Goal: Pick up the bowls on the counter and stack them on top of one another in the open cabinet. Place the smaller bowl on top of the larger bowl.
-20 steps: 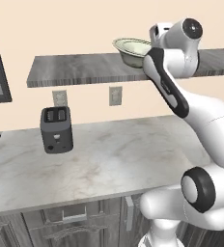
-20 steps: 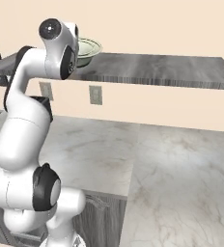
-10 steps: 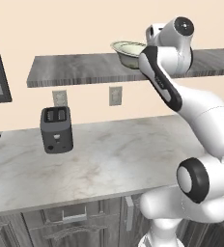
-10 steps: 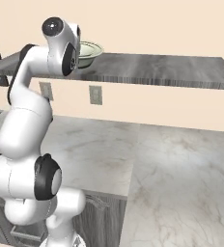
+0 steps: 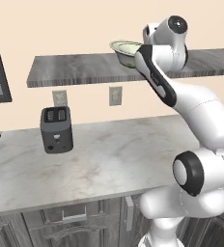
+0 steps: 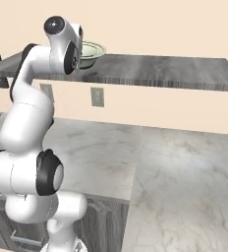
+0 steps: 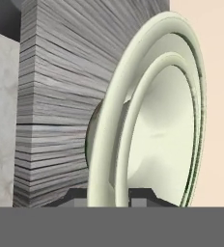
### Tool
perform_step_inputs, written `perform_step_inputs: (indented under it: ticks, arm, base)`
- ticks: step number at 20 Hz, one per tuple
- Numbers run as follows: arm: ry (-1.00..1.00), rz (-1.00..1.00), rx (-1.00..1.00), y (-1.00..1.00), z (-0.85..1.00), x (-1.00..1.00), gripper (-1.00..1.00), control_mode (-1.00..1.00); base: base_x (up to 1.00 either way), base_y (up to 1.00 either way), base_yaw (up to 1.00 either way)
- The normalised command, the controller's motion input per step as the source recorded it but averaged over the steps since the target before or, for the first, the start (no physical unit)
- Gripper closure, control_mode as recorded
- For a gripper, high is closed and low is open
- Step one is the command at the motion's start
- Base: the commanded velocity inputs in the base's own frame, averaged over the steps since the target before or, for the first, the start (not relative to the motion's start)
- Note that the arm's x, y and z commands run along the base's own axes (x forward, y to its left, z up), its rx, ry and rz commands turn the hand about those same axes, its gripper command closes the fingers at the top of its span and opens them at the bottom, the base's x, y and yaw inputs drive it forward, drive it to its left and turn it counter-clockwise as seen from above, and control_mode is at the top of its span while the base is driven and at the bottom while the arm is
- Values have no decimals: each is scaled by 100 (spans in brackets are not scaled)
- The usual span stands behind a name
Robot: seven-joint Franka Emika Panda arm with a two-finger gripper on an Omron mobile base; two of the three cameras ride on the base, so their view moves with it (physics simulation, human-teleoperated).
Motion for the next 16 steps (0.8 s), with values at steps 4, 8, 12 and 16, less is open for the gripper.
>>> perform_step_inputs:
  ticks: [4,8,12,16]
  arm:
    - [0,-2,0,5,-13,25,100,-100]
    - [1,-2,0,7,-13,27,100,-100]
    - [1,-2,0,9,-12,28,100,-100]
    - [2,-2,0,14,-7,23,100,-100]
  base:
    - [0,0,0]
    - [0,0,0]
    - [0,0,0]
    - [0,0,0]
